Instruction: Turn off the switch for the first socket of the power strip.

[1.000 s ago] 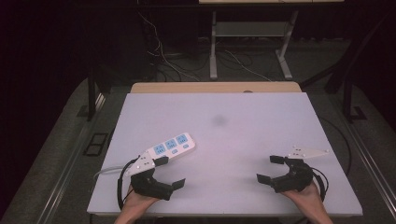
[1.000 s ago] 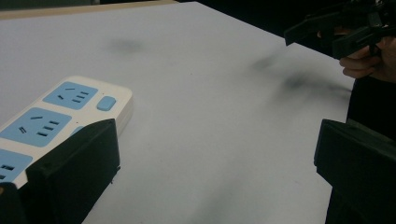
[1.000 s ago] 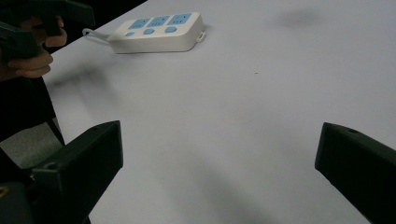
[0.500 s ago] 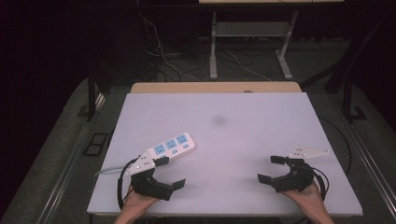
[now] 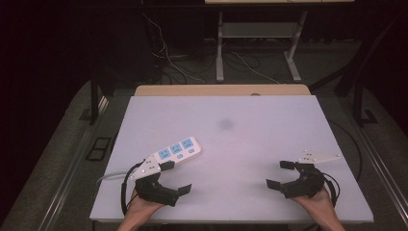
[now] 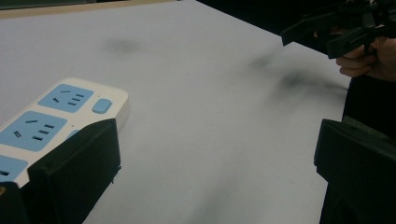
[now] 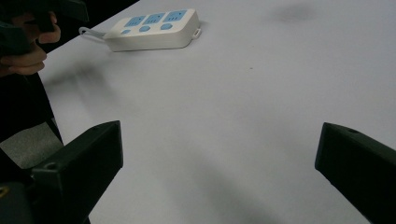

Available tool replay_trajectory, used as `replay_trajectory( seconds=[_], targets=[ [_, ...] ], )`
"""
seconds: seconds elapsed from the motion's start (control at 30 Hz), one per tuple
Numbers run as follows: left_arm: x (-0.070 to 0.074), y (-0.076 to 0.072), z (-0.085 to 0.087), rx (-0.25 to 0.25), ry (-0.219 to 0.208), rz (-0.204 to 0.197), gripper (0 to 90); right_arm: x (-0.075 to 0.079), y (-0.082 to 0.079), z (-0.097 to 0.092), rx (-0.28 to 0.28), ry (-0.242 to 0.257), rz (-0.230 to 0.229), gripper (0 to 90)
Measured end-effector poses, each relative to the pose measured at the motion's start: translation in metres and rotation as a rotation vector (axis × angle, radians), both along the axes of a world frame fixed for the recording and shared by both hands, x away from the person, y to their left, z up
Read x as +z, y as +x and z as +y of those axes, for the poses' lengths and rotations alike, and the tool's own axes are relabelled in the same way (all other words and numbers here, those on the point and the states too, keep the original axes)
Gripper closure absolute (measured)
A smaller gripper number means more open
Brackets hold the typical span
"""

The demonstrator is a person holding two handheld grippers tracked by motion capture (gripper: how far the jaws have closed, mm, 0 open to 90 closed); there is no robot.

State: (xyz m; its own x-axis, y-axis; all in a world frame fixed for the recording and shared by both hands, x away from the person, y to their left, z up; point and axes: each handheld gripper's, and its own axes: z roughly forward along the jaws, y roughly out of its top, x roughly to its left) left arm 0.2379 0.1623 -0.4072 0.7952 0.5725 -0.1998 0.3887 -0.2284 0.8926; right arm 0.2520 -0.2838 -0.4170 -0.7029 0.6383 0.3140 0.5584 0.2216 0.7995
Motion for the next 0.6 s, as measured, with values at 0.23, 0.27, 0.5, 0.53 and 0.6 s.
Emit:
replay_trajectory(
  seconds=[0.23, 0.27, 0.5, 0.53, 0.6],
  targets=[
    [0.009, 0.001, 0.003, 0.007, 0.009, 0.002, 0.0, 0.000, 0.000, 0.000, -0.002, -0.002, -0.003, 0.7],
    [0.011, 0.001, 0.004, 0.008, 0.014, 0.002, 0.0, 0.000, 0.000, 0.000, -0.001, -0.002, -0.003, 0.7],
    [0.018, 0.003, 0.008, 0.018, 0.025, 0.008, 0.0, -0.001, 0.000, -0.001, -0.007, -0.002, -0.002, 0.7],
    [0.019, 0.003, 0.008, 0.018, 0.026, 0.010, 0.0, -0.001, 0.000, -0.001, -0.007, -0.003, -0.003, 0.7],
    [0.023, 0.005, 0.009, 0.017, 0.041, 0.018, 0.0, -0.001, 0.000, -0.001, -0.007, -0.004, -0.002, 0.7]
  ],
)
